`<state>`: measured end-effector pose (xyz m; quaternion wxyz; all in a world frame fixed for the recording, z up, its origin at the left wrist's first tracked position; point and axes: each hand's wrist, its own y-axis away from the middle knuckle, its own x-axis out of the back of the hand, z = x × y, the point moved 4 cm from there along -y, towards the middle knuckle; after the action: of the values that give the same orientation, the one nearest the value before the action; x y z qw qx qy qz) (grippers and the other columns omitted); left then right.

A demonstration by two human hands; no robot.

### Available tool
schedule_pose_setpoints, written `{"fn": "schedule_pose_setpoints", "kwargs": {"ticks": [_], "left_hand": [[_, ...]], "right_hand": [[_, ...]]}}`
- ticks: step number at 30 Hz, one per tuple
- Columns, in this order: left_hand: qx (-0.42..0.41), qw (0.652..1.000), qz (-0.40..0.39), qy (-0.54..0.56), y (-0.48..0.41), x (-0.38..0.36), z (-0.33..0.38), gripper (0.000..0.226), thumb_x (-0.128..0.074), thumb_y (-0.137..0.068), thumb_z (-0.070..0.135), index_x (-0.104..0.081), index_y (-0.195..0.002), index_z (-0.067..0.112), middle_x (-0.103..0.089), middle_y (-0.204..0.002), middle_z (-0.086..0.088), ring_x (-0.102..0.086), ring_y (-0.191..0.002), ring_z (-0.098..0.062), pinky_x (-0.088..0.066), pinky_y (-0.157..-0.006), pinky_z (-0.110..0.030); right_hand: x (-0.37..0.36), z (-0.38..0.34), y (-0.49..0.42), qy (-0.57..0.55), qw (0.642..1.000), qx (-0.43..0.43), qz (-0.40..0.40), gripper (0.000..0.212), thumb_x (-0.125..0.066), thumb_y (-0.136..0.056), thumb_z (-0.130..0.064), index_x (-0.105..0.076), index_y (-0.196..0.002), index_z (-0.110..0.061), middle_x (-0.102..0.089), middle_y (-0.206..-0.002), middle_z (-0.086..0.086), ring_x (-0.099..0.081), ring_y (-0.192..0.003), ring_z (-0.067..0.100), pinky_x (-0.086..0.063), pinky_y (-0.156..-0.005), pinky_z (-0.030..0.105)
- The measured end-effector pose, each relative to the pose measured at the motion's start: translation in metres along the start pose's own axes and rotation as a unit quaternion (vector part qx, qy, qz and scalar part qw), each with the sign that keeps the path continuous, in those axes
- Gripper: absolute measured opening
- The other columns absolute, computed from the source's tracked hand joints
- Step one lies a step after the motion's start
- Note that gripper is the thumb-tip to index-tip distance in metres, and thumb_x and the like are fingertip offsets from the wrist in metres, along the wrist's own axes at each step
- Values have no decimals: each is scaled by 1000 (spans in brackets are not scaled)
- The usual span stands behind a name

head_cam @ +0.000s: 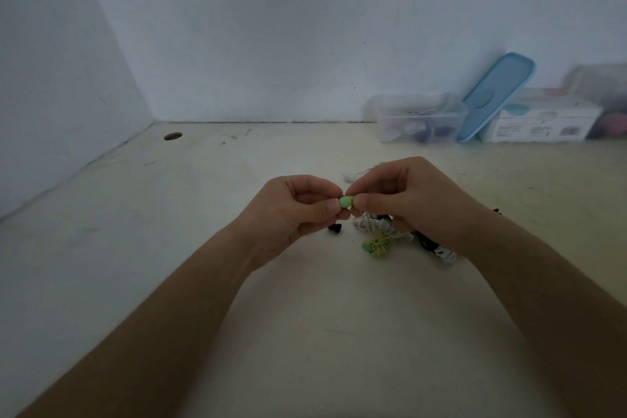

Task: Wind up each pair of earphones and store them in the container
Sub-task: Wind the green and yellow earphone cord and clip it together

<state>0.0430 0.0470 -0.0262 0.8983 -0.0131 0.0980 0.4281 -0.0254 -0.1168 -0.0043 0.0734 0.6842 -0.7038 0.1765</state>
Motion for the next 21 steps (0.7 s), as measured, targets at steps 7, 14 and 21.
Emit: {"fn": "schedule_pose_setpoints", "kwargs": {"ticks": [7, 14, 21], "left_hand": [[-12, 1000, -13, 16, -1, -1, 0, 17, -71, -69, 1, -72, -85, 5, -74, -90, -21, -74, -83, -28, -61, -74, -26], [-29, 999, -22, -14, 0, -3, 1, 17, -71, -69, 2, -68, -86, 4, -74, -87, -17, -73, -78, -24, -60, -71, -24], [-30, 998, -25, -47, 1, -3, 1, 17, -71, -74, 9, -71, -90, 7, -74, -92, -17, -72, -83, -24, -58, -74, -26]], "right_hand": [[1, 1, 0, -34, 999, -18, -3, 8, -72, -87, -11, -76, -93, -15, -77, -82, 10, -46, -47, 8, -35, -41, 17], [-2, 7, -2, -56, 998, -29, -7, 9, -72, -86, -10, -76, -95, -13, -77, -85, 11, -51, -55, 16, -34, -42, 17], [1, 2, -1, -37, 999, -7, 15, 10, -72, -86, -5, -75, -96, -5, -74, -74, 8, -54, -47, 5, -36, -41, 12]]}}
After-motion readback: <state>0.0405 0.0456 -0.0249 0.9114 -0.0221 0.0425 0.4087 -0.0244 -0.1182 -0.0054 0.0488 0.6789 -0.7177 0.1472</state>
